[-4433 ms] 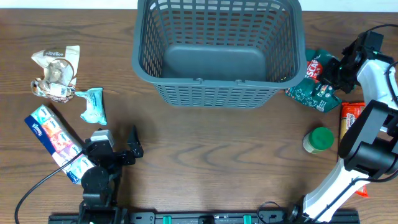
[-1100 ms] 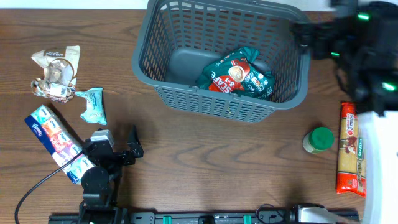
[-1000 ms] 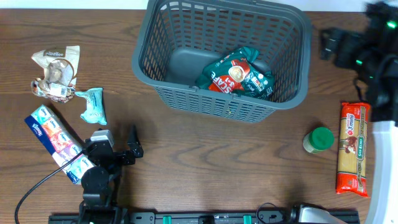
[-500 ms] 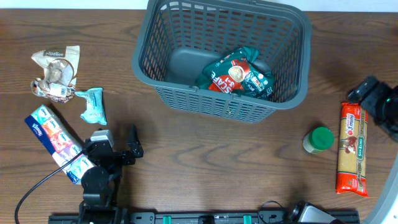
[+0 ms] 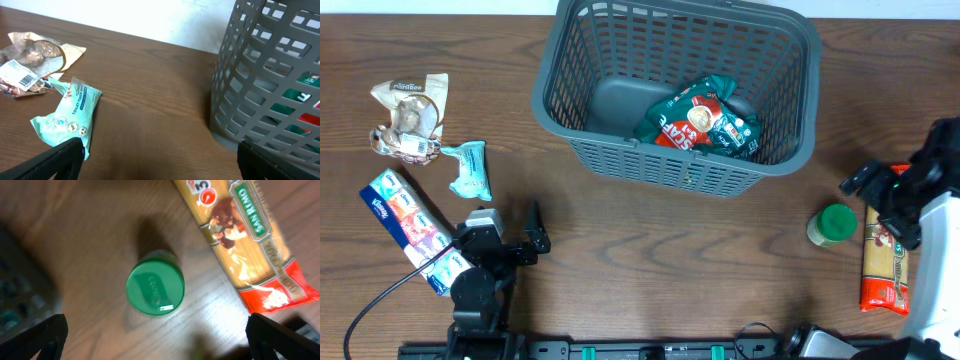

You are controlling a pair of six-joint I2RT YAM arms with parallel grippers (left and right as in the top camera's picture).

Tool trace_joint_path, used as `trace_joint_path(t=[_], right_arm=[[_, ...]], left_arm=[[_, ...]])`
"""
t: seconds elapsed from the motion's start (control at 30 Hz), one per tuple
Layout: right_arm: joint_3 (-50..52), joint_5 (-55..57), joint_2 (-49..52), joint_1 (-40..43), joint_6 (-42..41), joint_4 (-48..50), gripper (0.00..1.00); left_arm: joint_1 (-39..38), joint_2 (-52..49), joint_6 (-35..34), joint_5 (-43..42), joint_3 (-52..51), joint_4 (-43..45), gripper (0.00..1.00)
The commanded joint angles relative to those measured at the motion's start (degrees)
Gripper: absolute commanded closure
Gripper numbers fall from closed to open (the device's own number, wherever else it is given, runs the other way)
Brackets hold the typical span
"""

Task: Pack container
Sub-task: 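Release the bag and move the right gripper to the green-capped jar, then grasp the green-capped jar with the right gripper and lift it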

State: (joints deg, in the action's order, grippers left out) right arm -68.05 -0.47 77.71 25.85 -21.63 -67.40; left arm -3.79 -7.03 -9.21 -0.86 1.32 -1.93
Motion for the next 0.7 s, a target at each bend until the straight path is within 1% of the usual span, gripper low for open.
trace_joint_path(t=[0.0,0.27,0.5,0.67], right_arm=[[5.2,0.0,-0.2,0.3,-1.6,4.7,0.01],[16.6,0.0,-0.1,0.3,-3.3,17.6,0.01],[24.0,0.0,-0.1,0.3,-7.1,24.7,0.01],[27.4,0.1,-0.1,0.3,-7.1,28.4,0.01]], left_arm=[[0.2,-0.1,-0.1,1.3,-1.1,-2.2,0.01],[0.2,-0.1,-0.1,1.3,-1.1,-2.2,0.02],[0.2,-0.1,-0.1,1.3,-1.1,-2.2,0.02],[0.2,-0.1,-0.1,1.3,-1.1,-2.2,0.01]])
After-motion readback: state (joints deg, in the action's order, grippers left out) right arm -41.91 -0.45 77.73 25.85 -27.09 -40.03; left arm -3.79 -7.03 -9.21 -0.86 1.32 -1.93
